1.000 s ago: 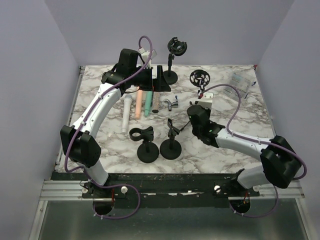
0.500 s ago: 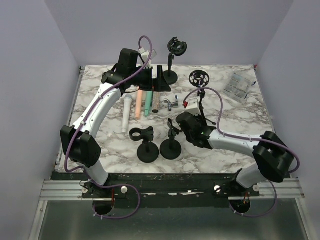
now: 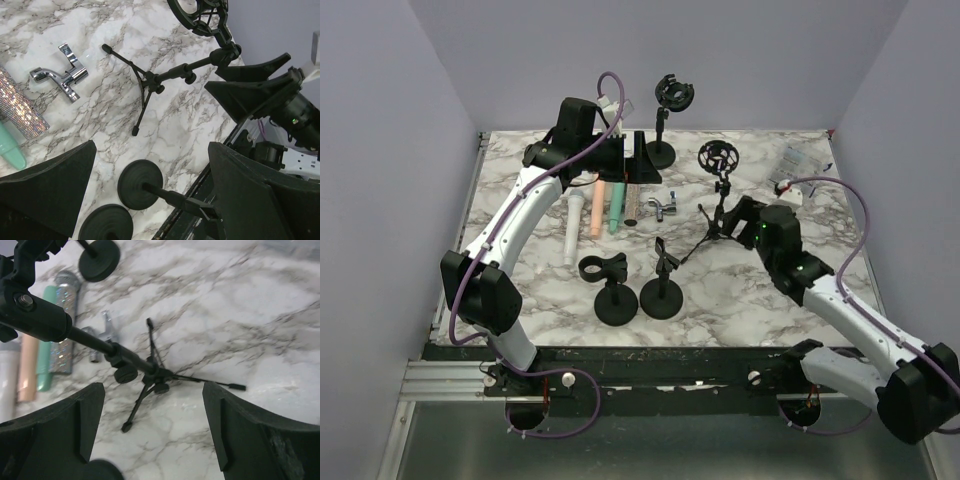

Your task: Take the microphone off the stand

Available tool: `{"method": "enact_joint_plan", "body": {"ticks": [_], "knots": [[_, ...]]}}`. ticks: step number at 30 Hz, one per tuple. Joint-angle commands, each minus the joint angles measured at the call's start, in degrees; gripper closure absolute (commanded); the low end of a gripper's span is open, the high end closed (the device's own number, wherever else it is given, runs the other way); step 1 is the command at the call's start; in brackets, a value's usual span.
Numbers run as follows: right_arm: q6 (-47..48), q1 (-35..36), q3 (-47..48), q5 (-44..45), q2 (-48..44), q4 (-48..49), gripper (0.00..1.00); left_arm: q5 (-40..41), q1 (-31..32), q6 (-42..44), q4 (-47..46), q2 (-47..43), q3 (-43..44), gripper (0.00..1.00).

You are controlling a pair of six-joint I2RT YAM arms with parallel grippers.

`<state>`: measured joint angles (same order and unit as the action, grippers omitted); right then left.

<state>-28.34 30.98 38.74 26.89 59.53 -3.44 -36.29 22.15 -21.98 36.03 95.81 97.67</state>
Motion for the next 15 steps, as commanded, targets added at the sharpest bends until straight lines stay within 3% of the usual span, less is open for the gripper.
{"method": "enact_joint_plan", "body": {"ticks": [1,7,15], "knots": [[-11.6,-10.2,-2.4,-34.0,-0.7,6.2,0.11,-1.1,0.2,0.0,-1.1,1.0,-0.6,0.03],[-28.0,-22.8,-9.5,-58.3,7.2,27.4,0.13,-1.1,0.1,0.0,-1.0,1.3,-0.5,0.03],[-45.2,-28.4,-16.3,-67.8,21.7,58.7,0.25,-1.3,0.2,0.0,-0.7,1.4,-0.2,0.02]]}}
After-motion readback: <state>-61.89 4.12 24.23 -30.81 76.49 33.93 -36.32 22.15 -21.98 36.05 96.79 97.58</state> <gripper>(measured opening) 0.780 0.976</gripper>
